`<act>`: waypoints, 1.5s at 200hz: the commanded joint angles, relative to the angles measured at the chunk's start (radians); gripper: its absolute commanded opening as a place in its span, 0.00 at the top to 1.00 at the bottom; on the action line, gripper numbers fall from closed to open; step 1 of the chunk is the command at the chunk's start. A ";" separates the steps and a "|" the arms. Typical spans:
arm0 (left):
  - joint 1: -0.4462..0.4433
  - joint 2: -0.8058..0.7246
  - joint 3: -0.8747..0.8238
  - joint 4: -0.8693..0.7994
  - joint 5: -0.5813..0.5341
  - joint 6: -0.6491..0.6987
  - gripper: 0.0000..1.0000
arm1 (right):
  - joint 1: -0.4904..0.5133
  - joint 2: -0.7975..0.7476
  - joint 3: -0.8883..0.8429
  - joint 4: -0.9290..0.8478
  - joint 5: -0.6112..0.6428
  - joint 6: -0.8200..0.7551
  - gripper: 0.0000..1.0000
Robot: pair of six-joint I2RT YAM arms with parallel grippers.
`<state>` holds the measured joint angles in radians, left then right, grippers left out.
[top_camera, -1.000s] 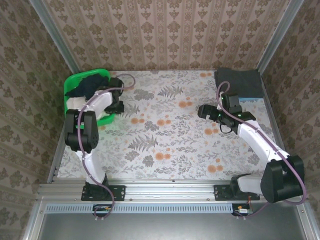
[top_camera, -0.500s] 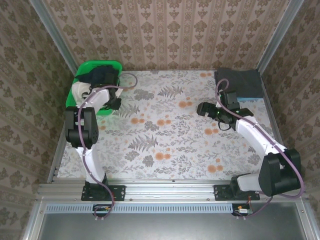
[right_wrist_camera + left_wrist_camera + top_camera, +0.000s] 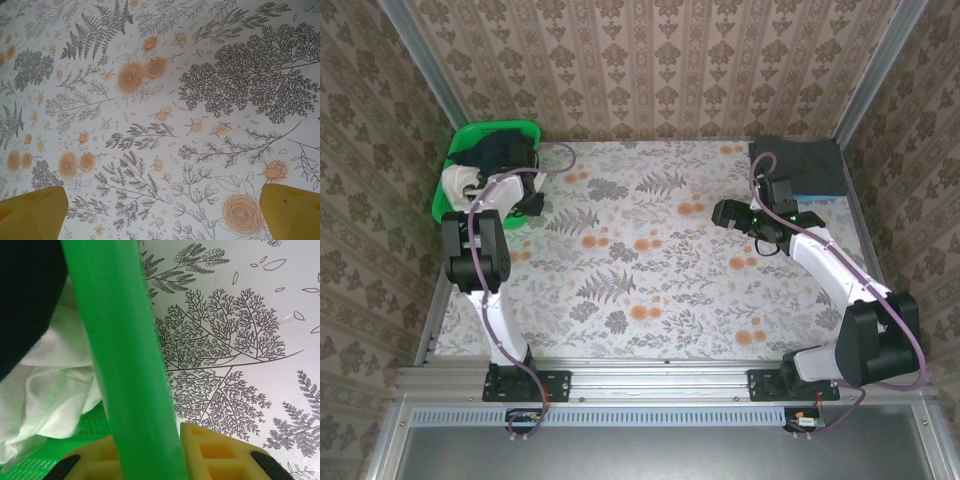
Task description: Fold and stack the t-shirts
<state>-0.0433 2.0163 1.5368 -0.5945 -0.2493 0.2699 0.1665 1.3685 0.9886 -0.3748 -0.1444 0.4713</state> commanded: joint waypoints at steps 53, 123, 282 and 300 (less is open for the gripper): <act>-0.036 -0.089 0.118 -0.122 0.112 -0.151 0.17 | 0.008 0.001 0.038 -0.038 -0.009 0.000 0.00; 0.029 -0.044 0.290 -0.119 0.065 -0.428 0.04 | 0.016 0.016 0.008 -0.002 -0.012 0.009 0.00; 0.076 0.076 0.693 -0.192 0.122 -0.510 0.93 | 0.019 0.030 -0.016 0.031 -0.044 0.009 0.00; 0.034 -0.034 0.661 -0.150 0.101 -0.457 0.94 | 0.019 0.030 -0.021 0.029 -0.045 0.013 0.00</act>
<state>0.0559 2.2074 2.2036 -0.8055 -0.1284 -0.2516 0.1795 1.4212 0.9855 -0.3424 -0.1665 0.4747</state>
